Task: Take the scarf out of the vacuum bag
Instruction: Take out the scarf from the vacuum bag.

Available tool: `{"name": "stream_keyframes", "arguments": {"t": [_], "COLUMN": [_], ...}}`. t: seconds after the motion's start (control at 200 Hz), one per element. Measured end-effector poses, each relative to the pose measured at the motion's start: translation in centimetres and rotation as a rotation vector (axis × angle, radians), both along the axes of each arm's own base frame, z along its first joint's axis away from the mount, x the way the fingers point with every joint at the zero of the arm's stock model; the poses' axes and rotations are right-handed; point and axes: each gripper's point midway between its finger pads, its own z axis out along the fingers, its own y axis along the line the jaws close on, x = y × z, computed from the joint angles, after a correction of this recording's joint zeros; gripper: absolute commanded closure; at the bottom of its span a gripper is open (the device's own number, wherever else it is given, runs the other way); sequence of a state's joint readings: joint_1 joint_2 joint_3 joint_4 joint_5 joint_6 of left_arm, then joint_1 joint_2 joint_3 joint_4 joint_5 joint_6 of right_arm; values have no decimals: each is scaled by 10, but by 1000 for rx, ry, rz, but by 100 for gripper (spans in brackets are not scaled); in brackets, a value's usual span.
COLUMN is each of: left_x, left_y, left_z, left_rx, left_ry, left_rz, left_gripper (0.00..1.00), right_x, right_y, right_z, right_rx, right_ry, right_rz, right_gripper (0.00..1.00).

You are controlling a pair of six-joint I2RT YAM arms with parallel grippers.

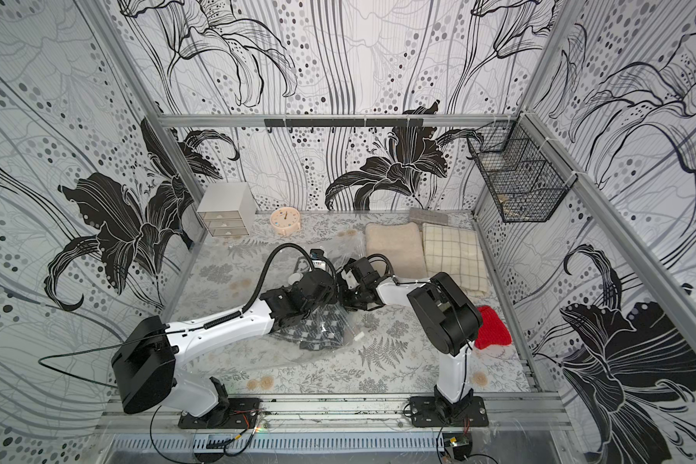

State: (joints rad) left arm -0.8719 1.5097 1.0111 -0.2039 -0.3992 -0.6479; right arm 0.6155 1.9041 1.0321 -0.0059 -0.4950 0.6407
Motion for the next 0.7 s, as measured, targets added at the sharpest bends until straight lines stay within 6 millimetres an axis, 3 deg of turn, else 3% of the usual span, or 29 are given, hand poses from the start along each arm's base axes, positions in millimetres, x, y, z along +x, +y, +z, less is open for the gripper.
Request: {"name": "stream_keyframes", "arguments": {"t": [0.29,0.701], "left_x": [0,-2], "left_y": [0,1], "left_z": [0,-5], "left_rx": [0,4], "left_ry": [0,6], "left_rz": [0,-3], "left_gripper": [100,100], "right_x": [3,16], "right_y": [0,-21], "right_z": [2,14], "right_rx": [5,-34], "right_ry": [-2,-39], "right_rz": [-2,-55], "right_gripper": [100,100]}}
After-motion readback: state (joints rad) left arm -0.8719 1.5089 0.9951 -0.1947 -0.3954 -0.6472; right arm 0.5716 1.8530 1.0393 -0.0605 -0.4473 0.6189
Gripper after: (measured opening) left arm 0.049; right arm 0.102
